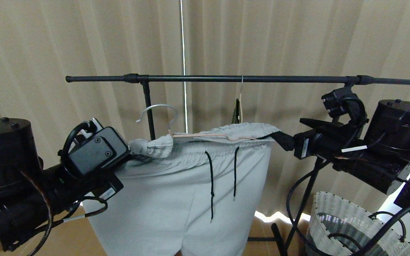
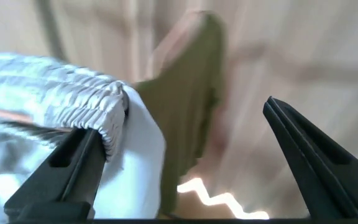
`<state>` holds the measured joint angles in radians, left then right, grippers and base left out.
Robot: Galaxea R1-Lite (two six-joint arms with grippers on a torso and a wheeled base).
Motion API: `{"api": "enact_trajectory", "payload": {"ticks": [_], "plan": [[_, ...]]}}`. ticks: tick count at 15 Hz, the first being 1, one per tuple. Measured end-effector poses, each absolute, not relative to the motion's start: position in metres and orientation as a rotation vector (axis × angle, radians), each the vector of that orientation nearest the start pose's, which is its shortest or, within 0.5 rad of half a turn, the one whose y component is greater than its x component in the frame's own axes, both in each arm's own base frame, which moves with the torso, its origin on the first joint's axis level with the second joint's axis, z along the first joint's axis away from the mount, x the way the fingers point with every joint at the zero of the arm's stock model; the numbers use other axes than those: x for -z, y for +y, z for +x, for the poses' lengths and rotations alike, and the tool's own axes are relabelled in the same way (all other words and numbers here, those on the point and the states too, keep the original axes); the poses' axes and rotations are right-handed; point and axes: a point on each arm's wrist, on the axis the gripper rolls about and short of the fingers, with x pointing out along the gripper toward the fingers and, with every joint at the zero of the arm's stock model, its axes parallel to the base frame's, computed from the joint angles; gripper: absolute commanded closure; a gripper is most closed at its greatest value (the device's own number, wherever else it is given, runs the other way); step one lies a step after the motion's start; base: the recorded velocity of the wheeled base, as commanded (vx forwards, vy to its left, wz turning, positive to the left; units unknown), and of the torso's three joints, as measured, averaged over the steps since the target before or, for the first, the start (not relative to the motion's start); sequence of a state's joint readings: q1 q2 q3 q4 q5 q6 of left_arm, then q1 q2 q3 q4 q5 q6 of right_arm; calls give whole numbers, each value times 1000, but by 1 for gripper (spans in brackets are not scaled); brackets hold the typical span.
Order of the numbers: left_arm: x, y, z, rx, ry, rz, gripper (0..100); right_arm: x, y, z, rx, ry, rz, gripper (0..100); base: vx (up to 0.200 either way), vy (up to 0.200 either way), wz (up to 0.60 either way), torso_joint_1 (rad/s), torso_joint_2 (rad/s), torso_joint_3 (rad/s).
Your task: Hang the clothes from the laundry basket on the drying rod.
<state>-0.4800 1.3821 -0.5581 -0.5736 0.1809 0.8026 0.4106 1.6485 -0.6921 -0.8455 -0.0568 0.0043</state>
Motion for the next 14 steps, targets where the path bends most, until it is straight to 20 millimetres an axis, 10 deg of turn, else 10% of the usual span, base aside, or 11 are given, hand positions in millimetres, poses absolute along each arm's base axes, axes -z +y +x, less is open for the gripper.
{"api": "enact_trajectory", "payload": {"ticks": [7, 14], "plan": [[-186, -98, 199, 337, 147, 909, 100, -192, 154, 228, -534, 123, -39, 0, 0, 0, 0, 0, 0, 0], [-193, -108, 213, 104, 189, 560, 100, -170, 125, 231, -452, 177, -160, 0, 0, 0, 0, 0, 0, 0]]}}
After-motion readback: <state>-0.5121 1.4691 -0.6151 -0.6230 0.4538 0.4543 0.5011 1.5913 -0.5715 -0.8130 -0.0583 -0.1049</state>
